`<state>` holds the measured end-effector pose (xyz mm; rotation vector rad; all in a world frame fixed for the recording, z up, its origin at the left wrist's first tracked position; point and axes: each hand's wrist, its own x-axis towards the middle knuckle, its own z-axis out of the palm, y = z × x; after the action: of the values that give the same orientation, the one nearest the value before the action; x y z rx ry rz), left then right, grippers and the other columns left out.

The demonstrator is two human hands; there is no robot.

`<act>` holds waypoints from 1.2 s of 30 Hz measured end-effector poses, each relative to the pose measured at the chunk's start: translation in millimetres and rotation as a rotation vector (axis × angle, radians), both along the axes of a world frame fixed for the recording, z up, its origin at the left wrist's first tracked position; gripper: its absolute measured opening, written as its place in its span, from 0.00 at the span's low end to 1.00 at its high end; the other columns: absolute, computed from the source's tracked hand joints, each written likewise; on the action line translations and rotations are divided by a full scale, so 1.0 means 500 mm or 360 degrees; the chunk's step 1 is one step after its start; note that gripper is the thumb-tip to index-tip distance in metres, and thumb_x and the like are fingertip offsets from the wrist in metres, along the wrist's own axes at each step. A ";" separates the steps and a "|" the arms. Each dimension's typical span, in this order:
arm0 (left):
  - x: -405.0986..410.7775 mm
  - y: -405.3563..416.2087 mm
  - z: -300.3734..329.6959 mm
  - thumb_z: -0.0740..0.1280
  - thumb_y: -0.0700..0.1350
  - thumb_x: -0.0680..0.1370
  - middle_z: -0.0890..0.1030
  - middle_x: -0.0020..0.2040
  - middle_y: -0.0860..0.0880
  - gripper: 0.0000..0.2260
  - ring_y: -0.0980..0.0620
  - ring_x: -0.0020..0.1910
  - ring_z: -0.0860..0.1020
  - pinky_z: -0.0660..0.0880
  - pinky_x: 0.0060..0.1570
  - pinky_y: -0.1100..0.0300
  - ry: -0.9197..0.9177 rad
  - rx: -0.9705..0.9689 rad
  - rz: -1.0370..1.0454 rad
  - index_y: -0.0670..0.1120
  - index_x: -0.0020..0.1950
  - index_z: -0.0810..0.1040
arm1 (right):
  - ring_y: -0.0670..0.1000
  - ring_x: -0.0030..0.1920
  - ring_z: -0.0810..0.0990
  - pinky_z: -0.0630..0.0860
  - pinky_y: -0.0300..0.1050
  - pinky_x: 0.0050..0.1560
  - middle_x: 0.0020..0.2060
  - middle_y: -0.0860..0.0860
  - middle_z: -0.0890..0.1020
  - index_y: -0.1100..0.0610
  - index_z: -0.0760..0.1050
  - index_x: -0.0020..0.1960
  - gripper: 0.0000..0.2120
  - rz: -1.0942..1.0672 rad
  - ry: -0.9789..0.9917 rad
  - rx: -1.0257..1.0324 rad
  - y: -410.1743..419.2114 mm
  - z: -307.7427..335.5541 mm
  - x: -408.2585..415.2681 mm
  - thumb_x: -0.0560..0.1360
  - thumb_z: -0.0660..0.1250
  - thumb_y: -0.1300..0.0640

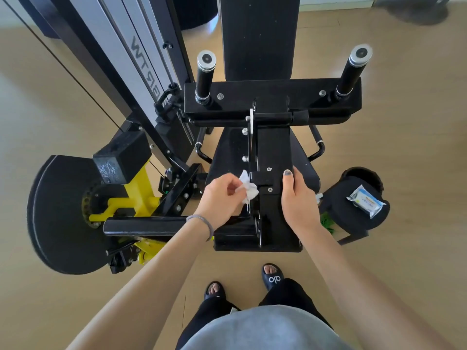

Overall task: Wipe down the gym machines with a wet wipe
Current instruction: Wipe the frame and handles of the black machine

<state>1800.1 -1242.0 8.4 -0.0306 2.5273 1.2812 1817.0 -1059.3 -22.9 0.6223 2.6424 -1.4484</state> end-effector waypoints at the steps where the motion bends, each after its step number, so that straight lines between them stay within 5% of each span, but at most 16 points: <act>1: 0.001 0.010 0.001 0.64 0.43 0.80 0.80 0.39 0.52 0.06 0.58 0.36 0.75 0.72 0.33 0.71 0.0057 -0.0026 0.0052 0.49 0.43 0.76 | 0.52 0.54 0.80 0.72 0.47 0.51 0.50 0.47 0.82 0.51 0.64 0.78 0.27 -0.0001 -0.0005 0.0010 -0.001 0.000 0.000 0.85 0.47 0.40; 6: 0.058 -0.021 -0.016 0.65 0.37 0.78 0.76 0.40 0.54 0.08 0.55 0.36 0.73 0.68 0.36 0.69 0.0280 -0.0214 -0.0435 0.50 0.44 0.75 | 0.58 0.61 0.79 0.70 0.47 0.52 0.57 0.52 0.82 0.51 0.63 0.79 0.27 -0.0013 -0.0028 0.0058 -0.003 0.004 0.004 0.85 0.46 0.40; 11: 0.096 -0.042 -0.002 0.67 0.40 0.75 0.76 0.48 0.51 0.05 0.50 0.45 0.74 0.75 0.45 0.58 0.0934 -0.0736 -0.1183 0.47 0.50 0.76 | 0.60 0.67 0.75 0.69 0.51 0.58 0.63 0.55 0.80 0.53 0.60 0.81 0.26 0.0004 -0.0092 0.0162 -0.005 0.021 0.008 0.86 0.45 0.43; 15: 0.117 -0.084 -0.034 0.70 0.40 0.69 0.73 0.47 0.50 0.13 0.48 0.44 0.71 0.75 0.47 0.55 0.1088 -0.0974 -0.0999 0.46 0.52 0.74 | 0.60 0.62 0.77 0.70 0.53 0.56 0.53 0.49 0.79 0.51 0.62 0.79 0.28 -0.0005 -0.0056 0.0201 -0.009 0.012 0.008 0.85 0.44 0.40; 23: 0.121 0.007 -0.040 0.73 0.56 0.74 0.74 0.58 0.43 0.23 0.47 0.51 0.74 0.75 0.50 0.55 0.0905 -0.1473 -0.0944 0.42 0.59 0.73 | 0.60 0.59 0.79 0.75 0.56 0.57 0.58 0.54 0.82 0.51 0.65 0.77 0.30 -0.0038 -0.0011 0.0316 -0.013 0.005 0.006 0.83 0.43 0.36; 27: 0.121 0.021 -0.035 0.67 0.57 0.79 0.72 0.63 0.43 0.24 0.48 0.54 0.77 0.74 0.53 0.58 0.0687 -0.1457 -0.0789 0.42 0.66 0.68 | 0.61 0.57 0.80 0.77 0.57 0.56 0.56 0.55 0.82 0.52 0.66 0.75 0.31 -0.0032 0.0004 0.0348 -0.011 -0.001 0.003 0.83 0.42 0.35; 32: 0.105 -0.114 -0.026 0.58 0.65 0.79 0.79 0.54 0.48 0.24 0.46 0.53 0.80 0.69 0.65 0.51 0.0878 -0.1703 -0.0971 0.45 0.61 0.73 | 0.60 0.56 0.80 0.72 0.52 0.49 0.54 0.55 0.83 0.52 0.66 0.75 0.29 -0.0028 0.0006 0.0409 -0.009 -0.006 0.003 0.84 0.43 0.37; 36: 0.081 -0.228 -0.012 0.51 0.66 0.79 0.82 0.50 0.46 0.29 0.44 0.50 0.81 0.73 0.60 0.52 0.0893 -0.1882 -0.1127 0.44 0.58 0.77 | 0.60 0.52 0.80 0.69 0.49 0.46 0.51 0.54 0.82 0.53 0.68 0.72 0.26 -0.0029 0.0037 0.0446 -0.013 -0.007 0.004 0.85 0.45 0.39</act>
<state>1840.7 -1355.9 2.5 0.9508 2.8790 -0.5945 1818.9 -1065.6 -26.2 0.6548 2.8904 -1.1027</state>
